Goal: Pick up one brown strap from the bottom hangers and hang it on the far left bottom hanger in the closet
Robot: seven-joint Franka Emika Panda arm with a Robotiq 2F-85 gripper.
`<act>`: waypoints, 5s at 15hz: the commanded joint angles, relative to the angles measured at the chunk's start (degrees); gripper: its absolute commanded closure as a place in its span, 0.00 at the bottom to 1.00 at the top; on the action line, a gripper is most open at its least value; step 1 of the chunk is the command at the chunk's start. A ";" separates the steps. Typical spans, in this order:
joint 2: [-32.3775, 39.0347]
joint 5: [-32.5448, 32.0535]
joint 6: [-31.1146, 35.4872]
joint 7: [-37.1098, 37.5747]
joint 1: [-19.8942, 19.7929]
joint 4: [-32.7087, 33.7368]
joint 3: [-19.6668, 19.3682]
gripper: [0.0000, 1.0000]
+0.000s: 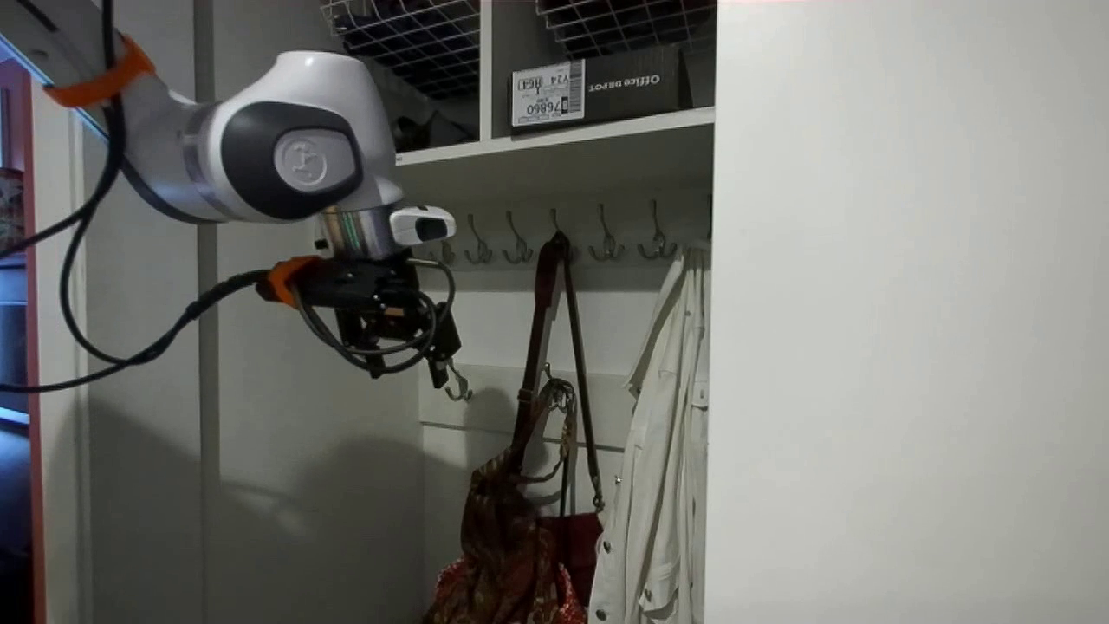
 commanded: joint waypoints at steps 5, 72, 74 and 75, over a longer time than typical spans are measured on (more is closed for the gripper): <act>7.81 3.30 4.33 -2.46 -1.05 6.25 1.22 0.00; 77.54 12.42 12.48 -58.12 -19.28 85.19 30.61 0.84; 77.63 12.51 12.40 -58.51 -19.28 85.65 30.56 0.98; 77.68 12.56 12.25 -58.69 -19.30 85.88 30.61 1.00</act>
